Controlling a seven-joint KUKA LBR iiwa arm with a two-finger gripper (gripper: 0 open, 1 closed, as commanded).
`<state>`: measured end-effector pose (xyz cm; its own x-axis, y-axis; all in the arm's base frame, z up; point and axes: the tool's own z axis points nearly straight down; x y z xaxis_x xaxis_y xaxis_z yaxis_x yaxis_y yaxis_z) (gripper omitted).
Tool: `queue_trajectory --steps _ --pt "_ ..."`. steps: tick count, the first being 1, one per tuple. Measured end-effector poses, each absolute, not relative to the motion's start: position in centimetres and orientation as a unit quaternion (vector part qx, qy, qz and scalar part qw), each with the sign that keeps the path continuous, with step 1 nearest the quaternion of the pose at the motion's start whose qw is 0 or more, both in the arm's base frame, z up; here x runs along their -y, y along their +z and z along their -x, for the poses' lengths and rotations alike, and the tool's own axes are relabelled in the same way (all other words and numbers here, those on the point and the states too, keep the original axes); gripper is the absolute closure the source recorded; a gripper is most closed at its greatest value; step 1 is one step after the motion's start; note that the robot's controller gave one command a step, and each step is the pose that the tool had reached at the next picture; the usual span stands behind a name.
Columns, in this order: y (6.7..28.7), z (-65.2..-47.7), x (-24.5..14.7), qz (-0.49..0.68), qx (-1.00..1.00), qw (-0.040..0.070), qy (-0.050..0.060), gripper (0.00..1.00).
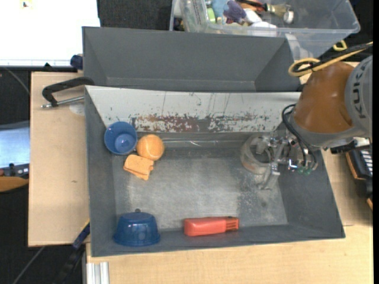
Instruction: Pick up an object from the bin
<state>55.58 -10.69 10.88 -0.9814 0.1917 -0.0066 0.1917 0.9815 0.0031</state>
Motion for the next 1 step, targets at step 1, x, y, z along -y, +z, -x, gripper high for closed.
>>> queue_trajectory --steps 1 --pt "6.88 -54.78 10.45 -0.087 -0.996 0.0 0.001 0.0"
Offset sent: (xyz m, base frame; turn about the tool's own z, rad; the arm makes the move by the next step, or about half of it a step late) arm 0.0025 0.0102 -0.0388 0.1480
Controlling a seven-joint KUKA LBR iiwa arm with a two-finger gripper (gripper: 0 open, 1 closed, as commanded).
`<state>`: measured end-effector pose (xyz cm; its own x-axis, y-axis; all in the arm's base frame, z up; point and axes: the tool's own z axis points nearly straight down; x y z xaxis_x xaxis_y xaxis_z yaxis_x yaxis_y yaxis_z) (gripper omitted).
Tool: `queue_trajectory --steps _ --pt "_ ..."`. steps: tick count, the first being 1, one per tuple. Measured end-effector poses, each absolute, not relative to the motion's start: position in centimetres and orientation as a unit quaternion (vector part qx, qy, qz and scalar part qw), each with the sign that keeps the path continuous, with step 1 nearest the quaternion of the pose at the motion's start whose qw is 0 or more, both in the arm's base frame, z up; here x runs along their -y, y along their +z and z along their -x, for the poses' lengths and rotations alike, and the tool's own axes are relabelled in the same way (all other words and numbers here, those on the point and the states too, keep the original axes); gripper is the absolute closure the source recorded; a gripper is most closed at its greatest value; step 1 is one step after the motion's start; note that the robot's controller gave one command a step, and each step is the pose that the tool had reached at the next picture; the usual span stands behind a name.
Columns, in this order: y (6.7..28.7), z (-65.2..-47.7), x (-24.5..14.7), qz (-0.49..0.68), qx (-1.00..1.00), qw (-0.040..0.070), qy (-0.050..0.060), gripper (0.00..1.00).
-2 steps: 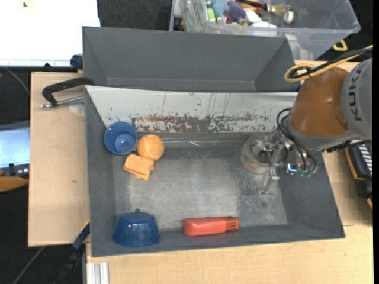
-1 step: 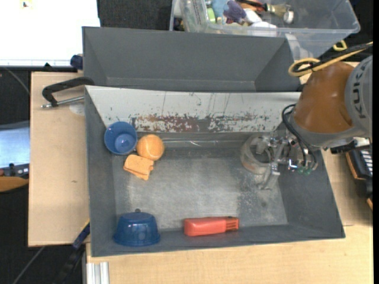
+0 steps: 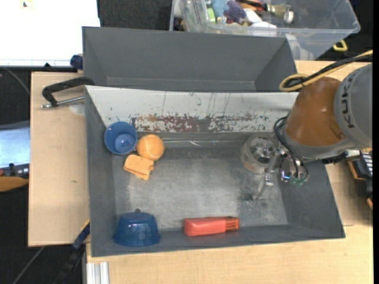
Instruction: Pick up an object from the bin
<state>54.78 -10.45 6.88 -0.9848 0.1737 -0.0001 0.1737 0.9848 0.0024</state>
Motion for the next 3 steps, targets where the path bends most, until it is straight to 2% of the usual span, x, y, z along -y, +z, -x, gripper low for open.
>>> queue_trajectory --steps 1,3 --pt "7.17 -56.03 9.73 -0.169 -0.986 0.007 0.001 1.0" --pt "7.4 -56.0 9.72 -0.169 -0.986 0.007 0.001 1.0"
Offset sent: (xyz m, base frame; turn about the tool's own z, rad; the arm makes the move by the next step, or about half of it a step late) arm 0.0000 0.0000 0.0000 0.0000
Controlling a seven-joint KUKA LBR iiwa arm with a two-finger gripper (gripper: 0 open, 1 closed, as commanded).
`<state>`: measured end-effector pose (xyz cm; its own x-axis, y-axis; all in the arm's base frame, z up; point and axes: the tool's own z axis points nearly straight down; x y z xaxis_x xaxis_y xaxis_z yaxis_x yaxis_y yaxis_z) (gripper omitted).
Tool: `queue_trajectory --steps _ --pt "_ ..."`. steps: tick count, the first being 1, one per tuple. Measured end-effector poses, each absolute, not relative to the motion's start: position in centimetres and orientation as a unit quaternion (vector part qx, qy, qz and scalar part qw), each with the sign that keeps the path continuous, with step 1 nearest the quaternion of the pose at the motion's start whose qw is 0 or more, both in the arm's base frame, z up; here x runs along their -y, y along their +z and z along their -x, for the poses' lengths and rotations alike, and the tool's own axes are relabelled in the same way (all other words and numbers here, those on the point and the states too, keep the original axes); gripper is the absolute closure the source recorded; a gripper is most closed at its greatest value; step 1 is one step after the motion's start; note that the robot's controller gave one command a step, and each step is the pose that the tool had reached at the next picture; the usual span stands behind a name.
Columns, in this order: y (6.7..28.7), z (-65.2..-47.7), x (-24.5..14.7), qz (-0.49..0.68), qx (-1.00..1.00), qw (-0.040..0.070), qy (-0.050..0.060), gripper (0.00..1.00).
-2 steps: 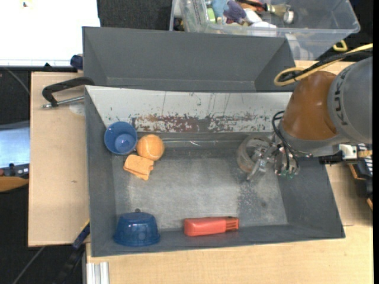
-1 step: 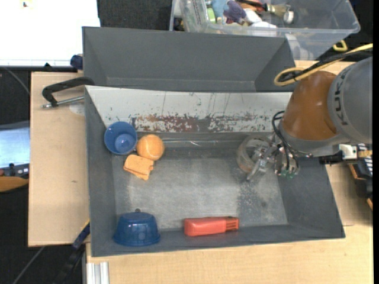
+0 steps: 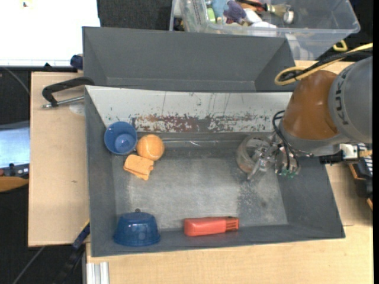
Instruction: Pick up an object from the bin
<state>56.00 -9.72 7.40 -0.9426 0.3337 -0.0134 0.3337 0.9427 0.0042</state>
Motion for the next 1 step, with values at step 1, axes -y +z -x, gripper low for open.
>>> queue_trajectory --steps 1 --pt "8.14 -55.94 9.7 -0.169 -0.986 0.006 0.001 1.0"
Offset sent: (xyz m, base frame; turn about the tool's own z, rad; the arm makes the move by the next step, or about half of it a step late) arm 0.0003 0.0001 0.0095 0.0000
